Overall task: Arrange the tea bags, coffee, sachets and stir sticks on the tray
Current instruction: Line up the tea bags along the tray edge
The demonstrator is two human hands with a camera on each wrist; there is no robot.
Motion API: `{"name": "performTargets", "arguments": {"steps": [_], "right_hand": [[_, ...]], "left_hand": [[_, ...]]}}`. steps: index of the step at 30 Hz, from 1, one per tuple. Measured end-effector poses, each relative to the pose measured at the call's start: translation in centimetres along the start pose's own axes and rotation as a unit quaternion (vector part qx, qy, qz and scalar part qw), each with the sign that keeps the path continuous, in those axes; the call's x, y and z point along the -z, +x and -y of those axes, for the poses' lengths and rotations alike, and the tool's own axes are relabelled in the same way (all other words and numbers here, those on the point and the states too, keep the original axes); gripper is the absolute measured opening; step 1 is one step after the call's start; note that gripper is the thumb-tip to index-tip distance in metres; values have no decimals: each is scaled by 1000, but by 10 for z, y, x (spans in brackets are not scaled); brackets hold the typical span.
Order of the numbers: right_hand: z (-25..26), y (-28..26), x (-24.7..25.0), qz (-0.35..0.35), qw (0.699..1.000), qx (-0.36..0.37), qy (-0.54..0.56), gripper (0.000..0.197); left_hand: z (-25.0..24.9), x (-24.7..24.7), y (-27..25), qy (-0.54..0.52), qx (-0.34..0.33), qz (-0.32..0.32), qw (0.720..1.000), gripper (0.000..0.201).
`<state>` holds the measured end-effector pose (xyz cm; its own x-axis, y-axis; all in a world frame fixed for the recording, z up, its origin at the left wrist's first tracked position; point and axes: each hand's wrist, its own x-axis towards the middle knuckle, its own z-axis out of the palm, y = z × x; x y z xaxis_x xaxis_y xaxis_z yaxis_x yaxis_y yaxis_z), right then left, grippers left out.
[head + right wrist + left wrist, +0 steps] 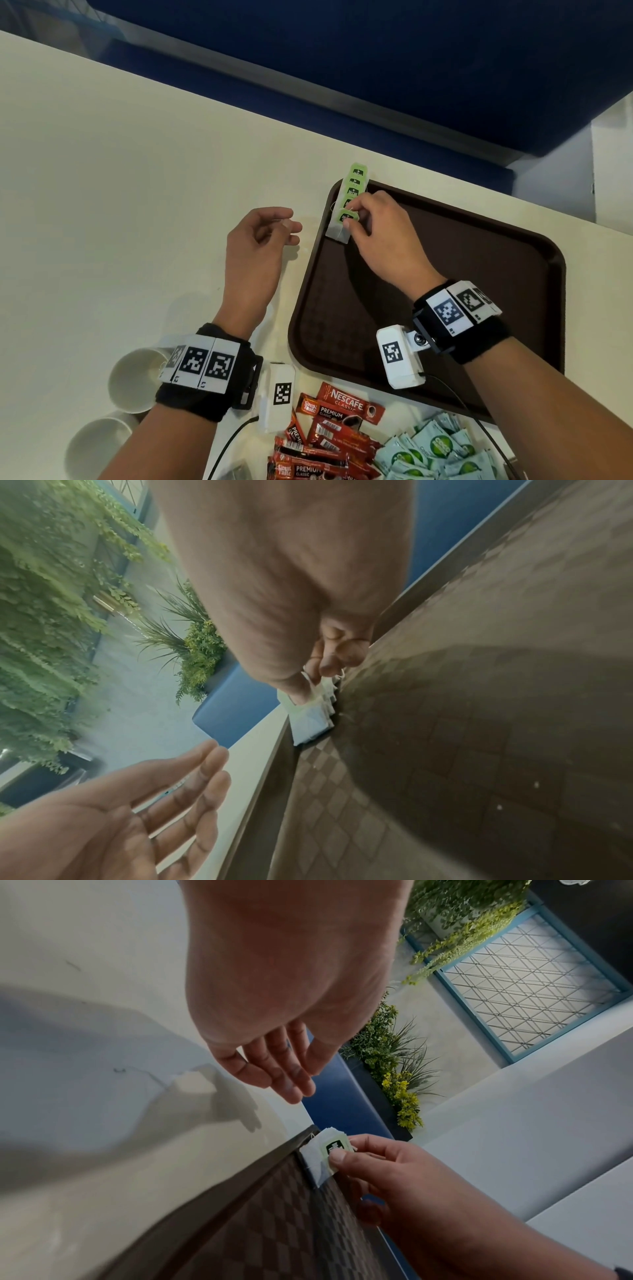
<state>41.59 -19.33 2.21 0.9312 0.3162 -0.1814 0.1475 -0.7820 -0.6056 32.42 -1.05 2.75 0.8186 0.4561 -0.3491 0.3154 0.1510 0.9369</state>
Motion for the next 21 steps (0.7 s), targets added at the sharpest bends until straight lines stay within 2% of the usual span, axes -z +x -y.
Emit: {"name": "performTargets", "arguments": {"steps": [8, 13, 21], "right_hand": [[-3, -1, -1, -19, 1000, 21, 3, 14], [-3, -1, -1, -36, 998, 20, 42, 23], [-7, 0, -1, -55, 997, 10, 47, 34]], "left_hand": [[0, -1, -1, 0, 4, 0, 1000, 16], [-1, -3, -2, 1, 5, 2, 1000, 16], [-2, -4, -5, 3, 5, 4, 1000, 15]]}}
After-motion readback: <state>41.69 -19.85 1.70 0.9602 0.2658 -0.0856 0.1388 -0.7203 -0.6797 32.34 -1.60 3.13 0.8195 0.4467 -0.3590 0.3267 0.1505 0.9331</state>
